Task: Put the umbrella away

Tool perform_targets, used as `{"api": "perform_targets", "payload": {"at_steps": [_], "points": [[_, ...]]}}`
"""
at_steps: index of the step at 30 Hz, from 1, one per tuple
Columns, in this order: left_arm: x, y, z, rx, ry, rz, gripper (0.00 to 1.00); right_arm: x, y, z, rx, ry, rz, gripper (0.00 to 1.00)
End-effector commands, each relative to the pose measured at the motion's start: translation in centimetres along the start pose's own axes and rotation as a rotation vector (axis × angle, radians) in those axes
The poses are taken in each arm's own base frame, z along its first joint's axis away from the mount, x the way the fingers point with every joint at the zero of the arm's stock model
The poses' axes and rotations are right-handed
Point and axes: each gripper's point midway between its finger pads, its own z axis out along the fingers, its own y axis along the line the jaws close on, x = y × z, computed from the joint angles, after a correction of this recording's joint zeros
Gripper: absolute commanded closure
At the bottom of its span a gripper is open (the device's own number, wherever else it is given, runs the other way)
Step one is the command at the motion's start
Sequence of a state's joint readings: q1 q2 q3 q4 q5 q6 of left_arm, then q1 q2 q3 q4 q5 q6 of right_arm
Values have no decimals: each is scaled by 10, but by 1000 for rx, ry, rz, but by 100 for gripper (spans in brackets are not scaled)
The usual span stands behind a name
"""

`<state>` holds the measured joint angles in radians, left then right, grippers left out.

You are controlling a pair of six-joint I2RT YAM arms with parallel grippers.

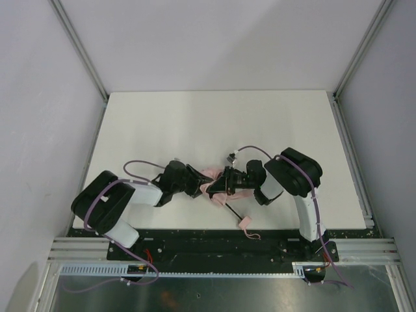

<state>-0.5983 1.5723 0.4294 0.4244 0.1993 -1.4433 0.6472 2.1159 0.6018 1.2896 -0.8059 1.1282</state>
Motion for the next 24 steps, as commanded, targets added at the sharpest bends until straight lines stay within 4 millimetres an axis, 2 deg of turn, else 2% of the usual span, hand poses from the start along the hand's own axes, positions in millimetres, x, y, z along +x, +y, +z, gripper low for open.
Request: {"api": "perform_targets", "payload": {"at_steps": [1, 4, 5, 7, 11, 14, 19, 22, 24], "points": [[-10, 115, -3, -358, -80, 77, 82, 44, -1, -8, -22, 176, 91, 100], [-10, 112, -3, -346, -71, 94, 96, 40, -3, -12, -13, 169, 83, 99], [-9, 110, -4, -339, -66, 99, 98, 37, -5, -14, -1, 162, 80, 95], [-7, 107, -5, -327, -56, 103, 100, 31, -7, -19, 28, 146, 63, 81], [-3, 104, -11, -348, -35, 82, 100, 18, -7, -29, 133, 114, -28, 47], [-1, 106, -15, -402, -16, 79, 100, 8, -7, -40, 241, 106, -151, 34], [-2, 98, -17, -389, -18, 73, 100, -13, 6, -65, 430, 66, -389, 17], [-2, 93, -17, -382, -12, 71, 100, -26, 25, -73, 552, 1, -620, 10], [-1, 91, -17, -387, -5, 67, 100, -33, 43, -70, 614, -46, -779, 7]]}}
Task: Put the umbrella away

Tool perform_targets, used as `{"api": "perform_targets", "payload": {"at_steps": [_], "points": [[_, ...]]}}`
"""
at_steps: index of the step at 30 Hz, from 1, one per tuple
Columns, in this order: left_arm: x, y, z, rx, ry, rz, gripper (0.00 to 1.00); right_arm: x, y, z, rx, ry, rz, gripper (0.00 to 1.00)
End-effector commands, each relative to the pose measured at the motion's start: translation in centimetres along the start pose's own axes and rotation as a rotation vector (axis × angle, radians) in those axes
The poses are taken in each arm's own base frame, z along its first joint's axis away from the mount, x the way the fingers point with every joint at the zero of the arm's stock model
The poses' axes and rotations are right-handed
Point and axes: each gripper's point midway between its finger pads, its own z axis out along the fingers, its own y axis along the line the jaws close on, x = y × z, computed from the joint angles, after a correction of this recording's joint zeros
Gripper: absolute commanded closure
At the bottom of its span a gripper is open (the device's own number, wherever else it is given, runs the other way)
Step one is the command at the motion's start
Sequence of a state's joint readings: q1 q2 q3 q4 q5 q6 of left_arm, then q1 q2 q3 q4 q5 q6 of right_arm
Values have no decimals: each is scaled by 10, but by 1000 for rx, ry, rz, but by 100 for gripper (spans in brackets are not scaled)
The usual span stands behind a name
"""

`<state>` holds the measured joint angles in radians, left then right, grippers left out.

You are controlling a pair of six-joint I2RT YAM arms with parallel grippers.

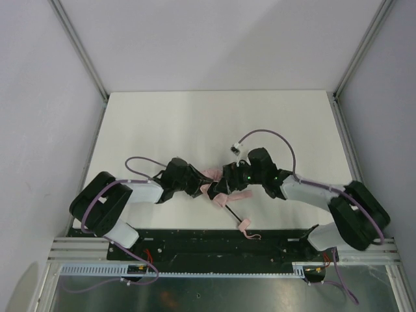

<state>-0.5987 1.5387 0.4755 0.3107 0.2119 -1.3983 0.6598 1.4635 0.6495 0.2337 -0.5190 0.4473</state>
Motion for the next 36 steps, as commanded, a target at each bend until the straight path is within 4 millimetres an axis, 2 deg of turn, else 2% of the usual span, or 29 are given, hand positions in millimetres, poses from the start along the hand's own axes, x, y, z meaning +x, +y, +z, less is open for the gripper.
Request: {"api": "perform_targets", "payload": {"at_steps": [1, 4, 8, 15, 17, 19, 23, 27, 28, 29, 31, 32, 35, 36], "points": [[1, 94, -9, -357, -11, 24, 100, -23, 2, -14, 263, -73, -373, 7], [6, 94, -9, -378, 21, 3, 100, -35, 17, -5, 341, -110, -516, 7], [12, 93, -8, -393, 59, -26, 100, -36, 25, 20, 392, -87, -676, 7], [14, 94, -10, -409, 65, -47, 100, -11, -1, 57, 450, 0, -805, 9], [15, 93, -10, -408, 72, -55, 100, -2, -8, 64, 457, 25, -809, 12], [15, 90, -9, -405, 75, -57, 100, 3, -16, 67, 479, 34, -789, 21], [12, 83, -10, -386, 62, -52, 100, 18, -22, 69, 442, 60, -712, 59], [5, 68, -11, -342, 30, -25, 98, 40, -29, 67, 397, 112, -630, 90], [1, 62, -11, -326, 10, -11, 88, 46, -30, 67, 380, 125, -610, 95], [-3, 57, -12, -310, -9, 0, 74, 52, -30, 66, 359, 136, -589, 98], [-12, 48, -15, -283, -40, 21, 45, 60, -31, 64, 315, 151, -534, 99], [-16, 45, -18, -269, -57, 29, 34, 64, -31, 63, 295, 158, -504, 100], [-28, 36, -27, -224, -103, 60, 9, 70, -33, 58, 238, 172, -409, 100], [-31, 34, -31, -210, -113, 67, 5, 69, -32, 57, 209, 168, -373, 100]]}}
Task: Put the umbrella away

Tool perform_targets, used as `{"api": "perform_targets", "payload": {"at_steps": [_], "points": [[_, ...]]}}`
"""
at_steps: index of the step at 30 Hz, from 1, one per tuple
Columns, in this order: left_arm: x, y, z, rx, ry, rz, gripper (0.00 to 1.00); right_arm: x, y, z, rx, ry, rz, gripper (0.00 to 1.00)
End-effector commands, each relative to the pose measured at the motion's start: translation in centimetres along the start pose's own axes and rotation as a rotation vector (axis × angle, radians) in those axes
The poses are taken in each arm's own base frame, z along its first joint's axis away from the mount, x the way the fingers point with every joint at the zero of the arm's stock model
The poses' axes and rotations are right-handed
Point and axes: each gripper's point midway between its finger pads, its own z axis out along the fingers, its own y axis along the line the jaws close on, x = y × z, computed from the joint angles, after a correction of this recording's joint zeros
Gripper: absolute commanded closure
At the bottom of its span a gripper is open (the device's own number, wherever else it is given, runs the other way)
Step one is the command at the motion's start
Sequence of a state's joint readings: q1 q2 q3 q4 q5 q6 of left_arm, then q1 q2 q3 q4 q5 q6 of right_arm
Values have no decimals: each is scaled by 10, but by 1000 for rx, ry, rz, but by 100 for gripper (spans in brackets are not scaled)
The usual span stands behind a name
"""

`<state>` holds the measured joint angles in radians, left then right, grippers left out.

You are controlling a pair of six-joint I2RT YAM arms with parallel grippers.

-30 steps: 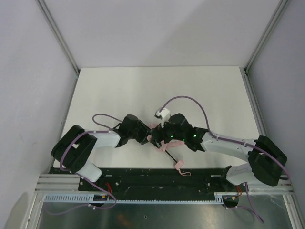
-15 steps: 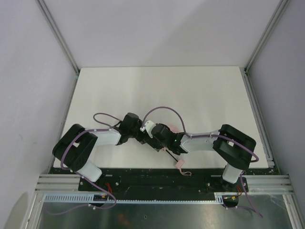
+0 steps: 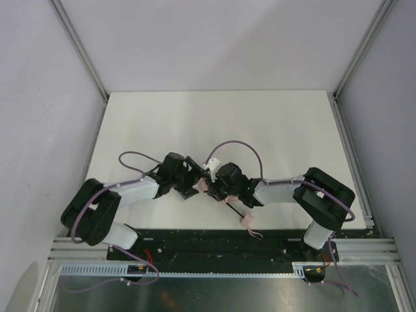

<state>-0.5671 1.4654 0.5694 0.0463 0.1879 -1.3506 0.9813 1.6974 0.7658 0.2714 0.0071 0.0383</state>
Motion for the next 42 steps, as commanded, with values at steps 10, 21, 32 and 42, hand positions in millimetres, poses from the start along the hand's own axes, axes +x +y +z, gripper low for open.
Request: {"api": "perform_targets", "payload": {"at_steps": [10, 21, 32, 42], "points": [[-18, 22, -11, 26, -69, 58, 0, 31, 14, -19, -413, 59, 499, 100], [16, 50, 20, -76, 7, 37, 5, 19, 14, -21, -608, 24, 702, 100], [9, 87, 46, -178, -31, 83, 48, 8, 27, -37, -766, 24, 720, 100], [11, 74, 34, -87, -36, 58, 99, -8, -7, -41, -445, 4, 584, 34]]}}
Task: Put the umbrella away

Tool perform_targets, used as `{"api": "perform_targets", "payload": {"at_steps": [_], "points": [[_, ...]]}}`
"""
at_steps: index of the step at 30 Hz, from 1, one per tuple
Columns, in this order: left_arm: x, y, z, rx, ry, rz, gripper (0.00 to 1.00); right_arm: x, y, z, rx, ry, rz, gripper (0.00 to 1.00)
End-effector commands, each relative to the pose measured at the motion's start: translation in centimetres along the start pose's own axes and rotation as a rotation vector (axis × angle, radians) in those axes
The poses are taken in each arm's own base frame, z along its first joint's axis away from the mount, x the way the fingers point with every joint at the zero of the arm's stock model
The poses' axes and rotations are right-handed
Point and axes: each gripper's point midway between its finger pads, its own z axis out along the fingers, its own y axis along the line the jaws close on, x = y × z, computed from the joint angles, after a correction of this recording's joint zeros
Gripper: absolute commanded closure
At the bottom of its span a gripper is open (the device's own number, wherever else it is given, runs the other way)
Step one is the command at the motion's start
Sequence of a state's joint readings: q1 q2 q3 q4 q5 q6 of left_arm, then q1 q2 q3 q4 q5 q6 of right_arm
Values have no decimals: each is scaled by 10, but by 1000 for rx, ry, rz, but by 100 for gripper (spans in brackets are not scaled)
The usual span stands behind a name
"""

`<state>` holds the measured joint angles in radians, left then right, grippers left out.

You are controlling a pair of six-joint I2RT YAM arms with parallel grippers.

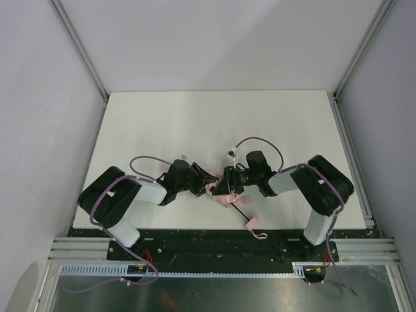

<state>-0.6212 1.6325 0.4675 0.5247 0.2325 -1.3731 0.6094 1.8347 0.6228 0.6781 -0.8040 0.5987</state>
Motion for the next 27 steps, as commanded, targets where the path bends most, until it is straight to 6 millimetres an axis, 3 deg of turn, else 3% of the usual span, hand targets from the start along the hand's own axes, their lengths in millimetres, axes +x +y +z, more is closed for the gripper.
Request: {"api": "perform_targets", "payload": {"at_steps": [1, 3, 6, 15, 19, 24, 27], "points": [[-3, 88, -14, -289, -70, -6, 100, -16, 12, -14, 150, -7, -138, 24], [-2, 85, -18, -274, -69, -26, 100, -23, 14, -20, 236, -14, -207, 11], [1, 80, -22, -273, -50, -60, 100, -31, 18, -24, 362, -25, -332, 2], [4, 81, -27, -381, -10, -118, 100, -29, 21, 3, 640, -26, -701, 2], [4, 78, -29, -377, -6, -140, 100, -22, 5, 13, 747, -22, -773, 11], [8, 77, -30, -376, 7, -172, 100, -6, -11, 25, 779, 23, -803, 29], [8, 73, -30, -366, 11, -181, 100, 6, -24, 26, 784, 62, -779, 51]]}}
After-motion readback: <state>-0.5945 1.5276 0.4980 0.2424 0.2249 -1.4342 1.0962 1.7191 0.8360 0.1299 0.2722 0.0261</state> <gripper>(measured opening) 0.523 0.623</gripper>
